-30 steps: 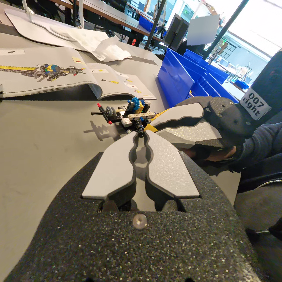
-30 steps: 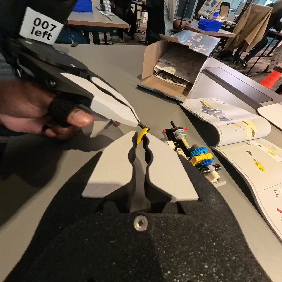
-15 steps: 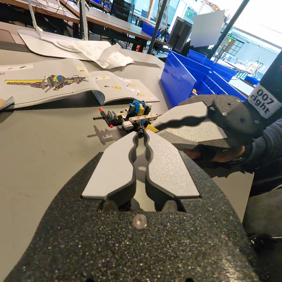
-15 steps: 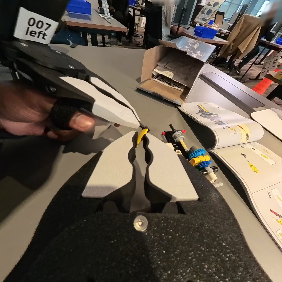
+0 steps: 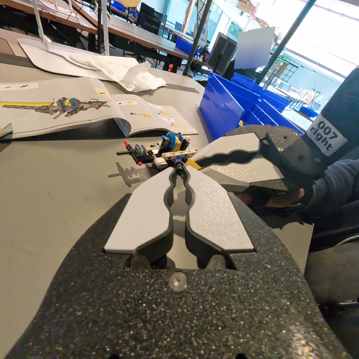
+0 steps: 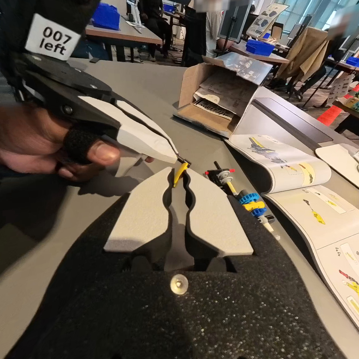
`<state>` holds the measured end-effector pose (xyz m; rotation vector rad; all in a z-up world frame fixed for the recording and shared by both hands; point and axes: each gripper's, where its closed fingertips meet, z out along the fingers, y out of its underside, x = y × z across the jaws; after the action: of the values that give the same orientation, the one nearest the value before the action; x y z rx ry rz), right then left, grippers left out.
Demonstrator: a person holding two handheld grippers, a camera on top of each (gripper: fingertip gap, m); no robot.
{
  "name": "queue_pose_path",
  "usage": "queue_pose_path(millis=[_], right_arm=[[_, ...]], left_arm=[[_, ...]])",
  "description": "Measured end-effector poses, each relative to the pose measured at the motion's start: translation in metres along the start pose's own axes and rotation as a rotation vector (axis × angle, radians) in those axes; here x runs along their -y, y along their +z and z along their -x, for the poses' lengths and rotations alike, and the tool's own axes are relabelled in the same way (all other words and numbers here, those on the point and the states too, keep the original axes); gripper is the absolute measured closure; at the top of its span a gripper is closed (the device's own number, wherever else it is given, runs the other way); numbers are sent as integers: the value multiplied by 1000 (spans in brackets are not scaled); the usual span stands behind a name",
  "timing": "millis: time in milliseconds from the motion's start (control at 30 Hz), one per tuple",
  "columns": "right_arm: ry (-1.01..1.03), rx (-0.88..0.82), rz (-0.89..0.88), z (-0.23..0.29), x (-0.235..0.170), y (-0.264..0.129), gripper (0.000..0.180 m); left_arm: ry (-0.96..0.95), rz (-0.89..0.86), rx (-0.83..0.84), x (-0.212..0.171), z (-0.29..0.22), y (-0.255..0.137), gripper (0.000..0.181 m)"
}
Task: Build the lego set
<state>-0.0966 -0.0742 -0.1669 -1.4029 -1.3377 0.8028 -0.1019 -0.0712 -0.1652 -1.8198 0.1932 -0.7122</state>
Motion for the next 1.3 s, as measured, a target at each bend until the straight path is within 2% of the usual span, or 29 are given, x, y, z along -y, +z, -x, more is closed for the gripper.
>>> queue_pose_path(millis=[267,400,567,700,1000,1300], right_arm=[[53,-1,42,0,-3,1,154],[30,3,40,3,-2,0,161],[-7,-78,14,-9,1,-4,172],[81,-63,23,-15,-3,-4,172],[164,-49,31,-15,-6,-2,173],[168,-9,12,-11,-4,-2,172]], left_arm=[[107,-56,18,6,-5,-3,174],[149,-50,1,5,-10,-1,174],[168,-27,-21,1,-15,1,172],[220,-82,-10,8,-14,-6,173],[461,-37,114,2,-11,-1,175],[485,-60,128,5,-12,-3,181]])
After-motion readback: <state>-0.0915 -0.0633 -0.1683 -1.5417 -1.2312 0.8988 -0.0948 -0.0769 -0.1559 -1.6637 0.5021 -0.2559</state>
